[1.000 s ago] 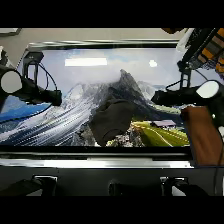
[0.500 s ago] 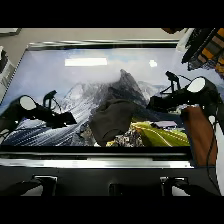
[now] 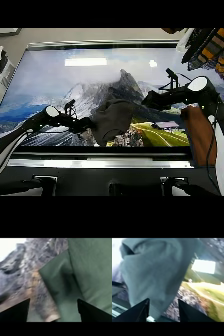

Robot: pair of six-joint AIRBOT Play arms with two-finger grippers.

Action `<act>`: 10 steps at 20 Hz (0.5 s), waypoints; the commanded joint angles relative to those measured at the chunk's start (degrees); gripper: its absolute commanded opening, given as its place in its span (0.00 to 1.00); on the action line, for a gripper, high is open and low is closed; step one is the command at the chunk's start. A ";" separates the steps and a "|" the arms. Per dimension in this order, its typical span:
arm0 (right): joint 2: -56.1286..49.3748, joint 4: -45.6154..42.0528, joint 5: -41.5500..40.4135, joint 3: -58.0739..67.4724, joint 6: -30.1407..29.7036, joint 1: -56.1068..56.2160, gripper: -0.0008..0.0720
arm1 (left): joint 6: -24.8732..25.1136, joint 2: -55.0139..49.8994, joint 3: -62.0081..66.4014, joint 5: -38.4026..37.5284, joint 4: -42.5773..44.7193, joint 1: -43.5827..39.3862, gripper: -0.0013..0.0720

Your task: Fold the clothes and pants, and hang the long-sleeved shirts on hangers.

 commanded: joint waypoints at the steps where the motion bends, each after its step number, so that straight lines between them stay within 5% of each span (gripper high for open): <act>1: -0.04 2.49 -3.26 0.07 0.17 0.00 0.60 | 0.42 -3.43 -0.09 2.49 -4.35 -1.92 0.66; 3: -0.04 2.43 -6.69 0.07 1.77 0.00 0.60 | 0.42 -4.04 -0.09 3.43 -5.25 -1.90 0.38; 4: -0.11 2.08 -8.79 0.07 3.69 0.00 0.60 | 0.46 -3.96 -0.07 3.63 -5.20 -1.88 0.13; 5: -0.33 1.05 -11.17 0.07 6.16 -0.02 0.60 | 0.63 -3.91 -0.02 3.63 -5.20 -1.75 0.04; 8: -3.85 -5.22 -15.80 0.07 13.66 -0.24 0.66 | 1.70 -3.08 0.02 3.15 -4.87 -0.74 0.04; 10: -9.51 -3.82 -15.28 0.07 12.41 -0.24 0.67 | 1.70 -2.21 0.04 3.17 -4.48 -0.37 0.04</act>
